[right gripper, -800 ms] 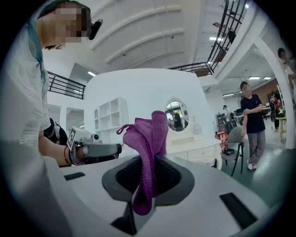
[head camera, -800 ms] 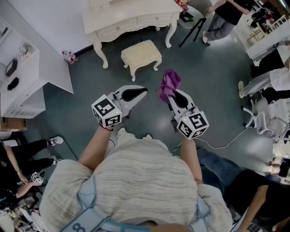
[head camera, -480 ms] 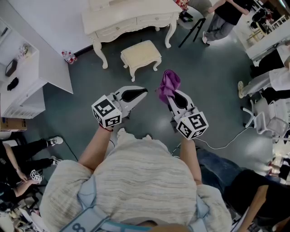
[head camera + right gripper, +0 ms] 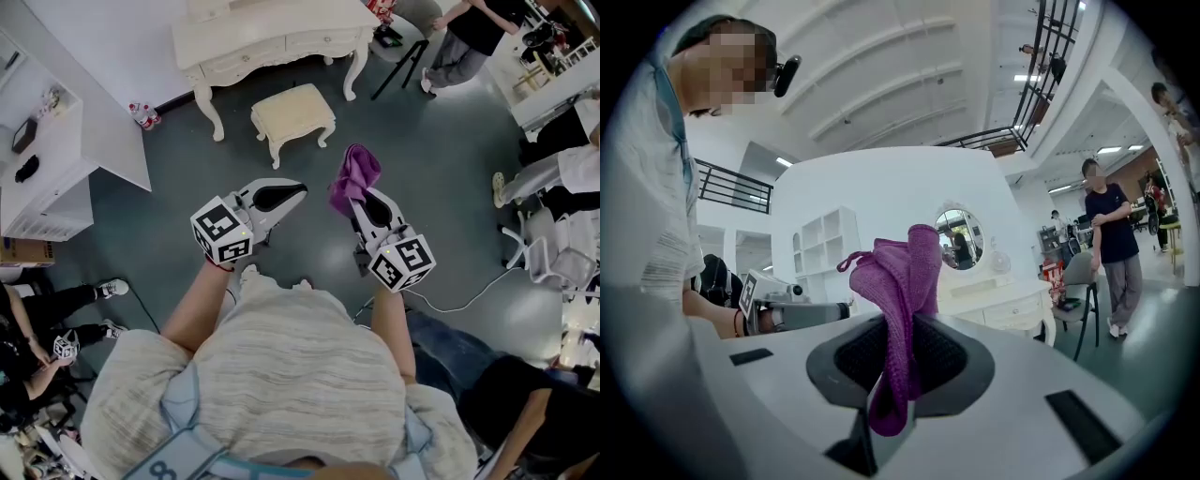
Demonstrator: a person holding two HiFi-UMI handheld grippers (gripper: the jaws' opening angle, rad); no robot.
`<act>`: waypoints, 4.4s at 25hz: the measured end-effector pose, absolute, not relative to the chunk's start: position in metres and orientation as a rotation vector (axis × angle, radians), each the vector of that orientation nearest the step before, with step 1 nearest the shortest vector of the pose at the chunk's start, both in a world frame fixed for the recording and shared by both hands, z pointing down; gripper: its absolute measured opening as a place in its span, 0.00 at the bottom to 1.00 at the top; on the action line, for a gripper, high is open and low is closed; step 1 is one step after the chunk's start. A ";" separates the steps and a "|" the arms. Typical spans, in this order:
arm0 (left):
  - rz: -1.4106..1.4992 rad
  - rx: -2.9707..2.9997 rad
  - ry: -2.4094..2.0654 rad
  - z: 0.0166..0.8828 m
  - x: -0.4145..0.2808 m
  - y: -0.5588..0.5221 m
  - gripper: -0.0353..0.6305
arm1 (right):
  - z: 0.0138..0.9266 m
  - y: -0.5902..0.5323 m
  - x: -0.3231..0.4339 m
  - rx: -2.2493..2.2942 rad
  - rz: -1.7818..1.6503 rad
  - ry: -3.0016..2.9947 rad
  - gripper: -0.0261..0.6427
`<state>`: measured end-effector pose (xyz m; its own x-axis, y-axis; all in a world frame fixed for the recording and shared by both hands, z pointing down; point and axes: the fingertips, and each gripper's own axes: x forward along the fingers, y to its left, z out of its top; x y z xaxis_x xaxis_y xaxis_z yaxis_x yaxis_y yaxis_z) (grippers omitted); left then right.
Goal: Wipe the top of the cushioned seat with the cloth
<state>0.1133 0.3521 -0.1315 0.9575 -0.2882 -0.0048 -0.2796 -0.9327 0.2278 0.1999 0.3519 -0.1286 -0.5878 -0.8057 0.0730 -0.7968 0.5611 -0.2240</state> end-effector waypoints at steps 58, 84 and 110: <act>-0.069 2.849 -0.546 -0.117 0.024 0.066 0.08 | -0.117 0.053 0.157 -1.492 -0.370 2.671 0.12; -0.091 2.776 -0.833 -0.052 0.065 -0.060 0.08 | -0.031 -0.118 0.211 -1.358 -0.463 2.892 0.12; 0.374 2.788 -0.964 0.363 0.024 -0.150 0.81 | 0.363 -0.298 0.215 -1.753 -0.755 3.128 0.12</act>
<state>0.0244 -0.1504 0.3630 0.7600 -0.5825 0.2884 -0.6246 -0.7772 0.0762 0.2149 -0.2983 0.3628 -0.4390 -0.6593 0.6104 -0.8652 0.4934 -0.0893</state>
